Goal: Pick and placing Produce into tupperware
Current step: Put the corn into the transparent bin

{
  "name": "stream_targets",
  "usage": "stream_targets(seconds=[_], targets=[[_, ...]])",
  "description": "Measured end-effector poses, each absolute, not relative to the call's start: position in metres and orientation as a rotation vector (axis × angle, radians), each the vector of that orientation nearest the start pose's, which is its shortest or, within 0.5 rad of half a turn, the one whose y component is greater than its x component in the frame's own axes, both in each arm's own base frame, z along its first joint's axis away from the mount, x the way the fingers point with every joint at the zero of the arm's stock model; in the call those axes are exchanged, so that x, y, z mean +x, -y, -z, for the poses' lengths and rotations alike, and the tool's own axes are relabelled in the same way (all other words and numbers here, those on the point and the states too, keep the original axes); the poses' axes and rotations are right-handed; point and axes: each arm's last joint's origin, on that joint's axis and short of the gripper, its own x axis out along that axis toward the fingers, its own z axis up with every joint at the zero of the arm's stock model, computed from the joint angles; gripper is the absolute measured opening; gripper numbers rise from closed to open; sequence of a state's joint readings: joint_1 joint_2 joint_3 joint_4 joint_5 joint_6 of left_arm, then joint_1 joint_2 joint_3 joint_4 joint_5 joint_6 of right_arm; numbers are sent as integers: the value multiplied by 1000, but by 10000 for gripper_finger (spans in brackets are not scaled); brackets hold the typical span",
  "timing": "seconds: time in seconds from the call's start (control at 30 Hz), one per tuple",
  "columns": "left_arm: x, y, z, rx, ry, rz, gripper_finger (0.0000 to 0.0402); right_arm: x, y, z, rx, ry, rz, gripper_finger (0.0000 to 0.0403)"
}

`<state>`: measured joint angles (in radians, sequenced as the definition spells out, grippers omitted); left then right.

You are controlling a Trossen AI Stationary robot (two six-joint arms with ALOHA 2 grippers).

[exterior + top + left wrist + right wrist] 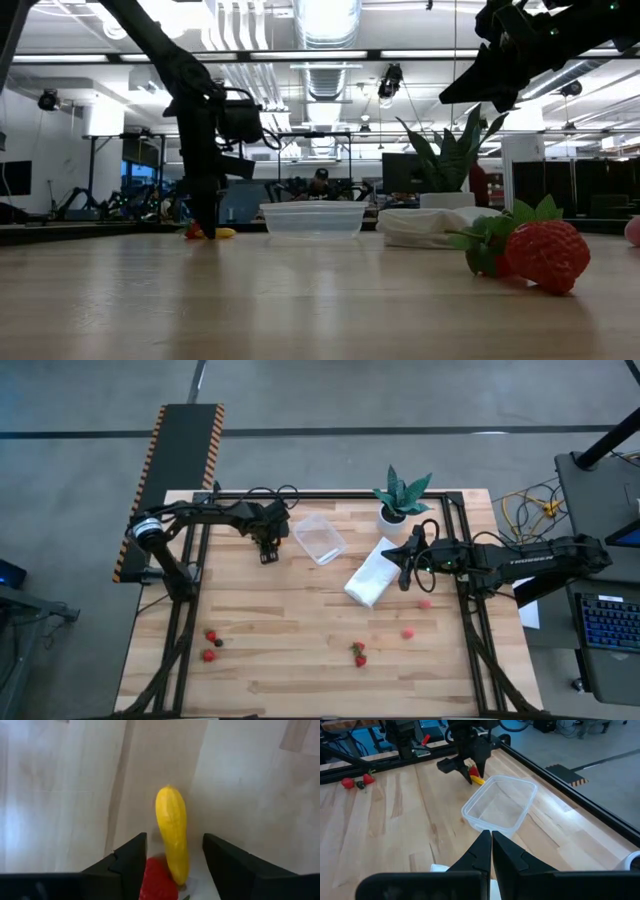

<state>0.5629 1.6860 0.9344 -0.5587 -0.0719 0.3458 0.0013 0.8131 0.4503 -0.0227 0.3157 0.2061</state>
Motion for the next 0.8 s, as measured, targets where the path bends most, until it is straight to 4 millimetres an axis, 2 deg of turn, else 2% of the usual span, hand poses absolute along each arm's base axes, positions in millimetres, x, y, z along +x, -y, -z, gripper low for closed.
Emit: stream_targets(seconds=[0.17,0.5,0.8], targets=[[248,-158,-152,-35,-1347,-305,128,177,9,-229,143,-348,349,9],[246,-157,-163,-23,-1310,-317,11,177,9,-229,143,-348,348,9],[246,-157,-163,-26,-1312,-313,10,177,9,-229,143,-348,348,9]])
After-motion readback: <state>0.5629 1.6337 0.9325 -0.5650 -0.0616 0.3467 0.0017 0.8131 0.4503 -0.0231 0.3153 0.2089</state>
